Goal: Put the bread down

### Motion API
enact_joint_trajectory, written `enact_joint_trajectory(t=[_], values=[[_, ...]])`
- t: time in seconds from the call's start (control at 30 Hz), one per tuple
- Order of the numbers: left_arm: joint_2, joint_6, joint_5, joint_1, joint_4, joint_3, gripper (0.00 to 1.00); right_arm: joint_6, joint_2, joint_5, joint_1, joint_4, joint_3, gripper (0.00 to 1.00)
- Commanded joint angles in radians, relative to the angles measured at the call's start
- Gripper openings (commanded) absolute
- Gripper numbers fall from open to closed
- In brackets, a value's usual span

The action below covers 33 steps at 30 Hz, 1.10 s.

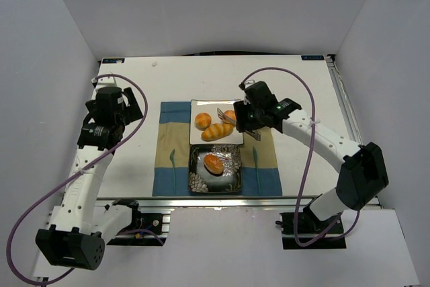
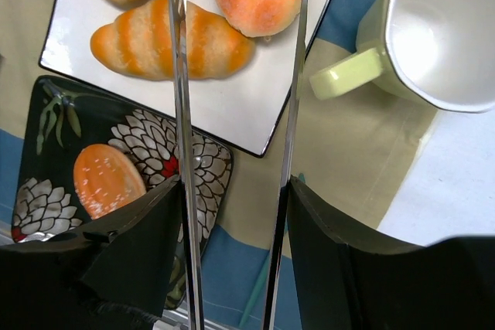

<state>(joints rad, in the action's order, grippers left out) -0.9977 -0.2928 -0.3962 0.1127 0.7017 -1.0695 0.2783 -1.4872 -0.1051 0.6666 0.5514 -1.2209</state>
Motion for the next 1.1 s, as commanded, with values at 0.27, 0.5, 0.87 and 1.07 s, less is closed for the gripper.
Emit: enact_joint_trajectory(t=[0.27, 0.5, 0.87, 1.07], values=[[0.034, 0.021, 0.005, -0.010, -0.015, 0.003, 0.98, -0.028, -0.084, -0.011, -0.005, 0.035, -0.091, 0.61], [0.042, 0.020, 0.005, -0.010, -0.016, 0.006, 0.98, -0.044, -0.093, -0.065, -0.005, 0.096, -0.117, 0.61], [0.050, 0.020, -0.001, -0.011, -0.007, 0.008, 0.98, -0.054, -0.101, -0.021, -0.005, 0.108, -0.141, 0.34], [0.053, 0.014, 0.002, -0.011, -0.011, 0.013, 0.98, -0.051, -0.081, -0.030, -0.005, 0.101, -0.222, 0.32]])
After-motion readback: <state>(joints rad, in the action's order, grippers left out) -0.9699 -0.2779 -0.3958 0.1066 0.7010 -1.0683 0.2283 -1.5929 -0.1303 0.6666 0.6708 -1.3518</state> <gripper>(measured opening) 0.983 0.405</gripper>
